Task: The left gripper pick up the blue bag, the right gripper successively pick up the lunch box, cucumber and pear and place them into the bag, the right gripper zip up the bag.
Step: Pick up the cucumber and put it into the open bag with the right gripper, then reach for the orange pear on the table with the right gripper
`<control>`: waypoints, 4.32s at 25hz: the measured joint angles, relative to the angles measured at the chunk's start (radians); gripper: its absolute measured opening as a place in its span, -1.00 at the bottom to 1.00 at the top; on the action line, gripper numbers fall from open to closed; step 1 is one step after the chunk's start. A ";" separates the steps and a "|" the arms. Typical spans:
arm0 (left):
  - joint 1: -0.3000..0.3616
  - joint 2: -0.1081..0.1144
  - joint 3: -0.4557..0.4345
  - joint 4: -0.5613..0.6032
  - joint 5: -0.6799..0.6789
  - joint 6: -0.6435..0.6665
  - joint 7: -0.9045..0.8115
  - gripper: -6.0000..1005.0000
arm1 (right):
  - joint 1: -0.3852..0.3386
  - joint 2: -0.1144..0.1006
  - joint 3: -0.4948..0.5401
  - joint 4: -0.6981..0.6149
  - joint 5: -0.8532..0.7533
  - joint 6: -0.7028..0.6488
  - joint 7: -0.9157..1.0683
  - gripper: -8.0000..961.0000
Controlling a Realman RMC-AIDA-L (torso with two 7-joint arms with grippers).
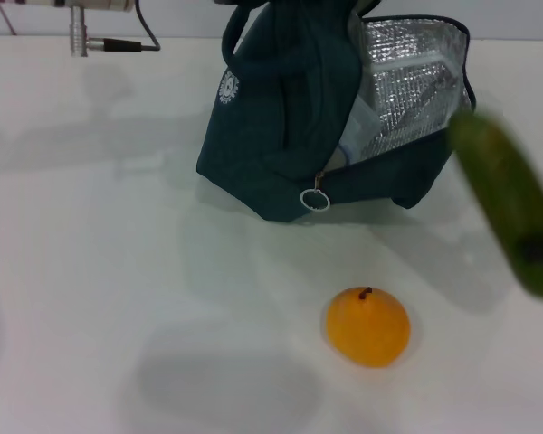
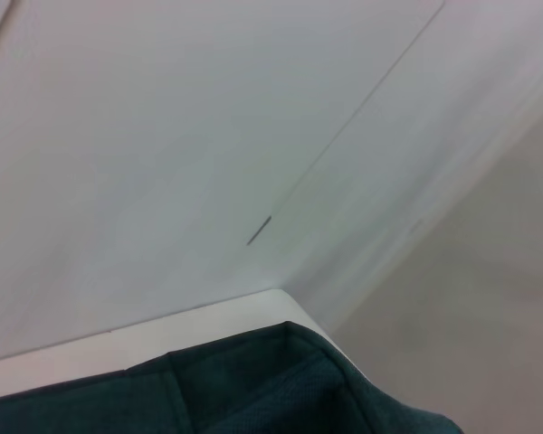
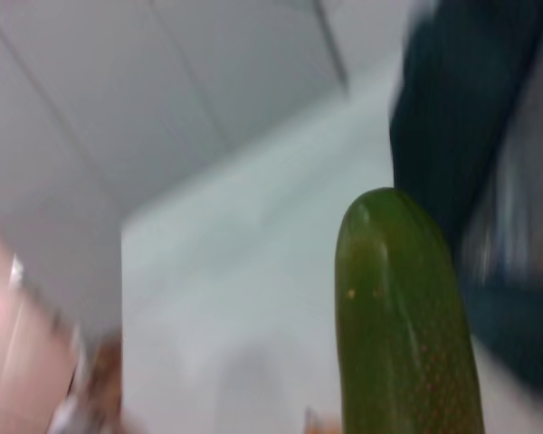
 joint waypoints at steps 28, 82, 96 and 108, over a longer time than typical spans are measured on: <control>-0.013 -0.007 0.001 -0.011 -0.002 0.005 -0.018 -0.89 | 0.017 0.100 -0.090 0.368 0.540 0.578 -0.916 0.16; -0.044 -0.027 0.008 -0.012 -0.025 0.095 -0.029 -0.89 | 0.066 0.089 -0.520 0.016 0.288 0.840 -0.027 0.27; -0.044 -0.033 0.008 -0.012 -0.021 0.067 -0.014 -0.89 | -0.082 0.072 -0.054 -0.079 0.338 0.184 -0.169 0.63; -0.045 -0.036 0.004 -0.037 -0.017 0.008 0.027 -0.89 | -0.104 0.083 -0.162 0.097 0.279 0.079 -0.398 0.63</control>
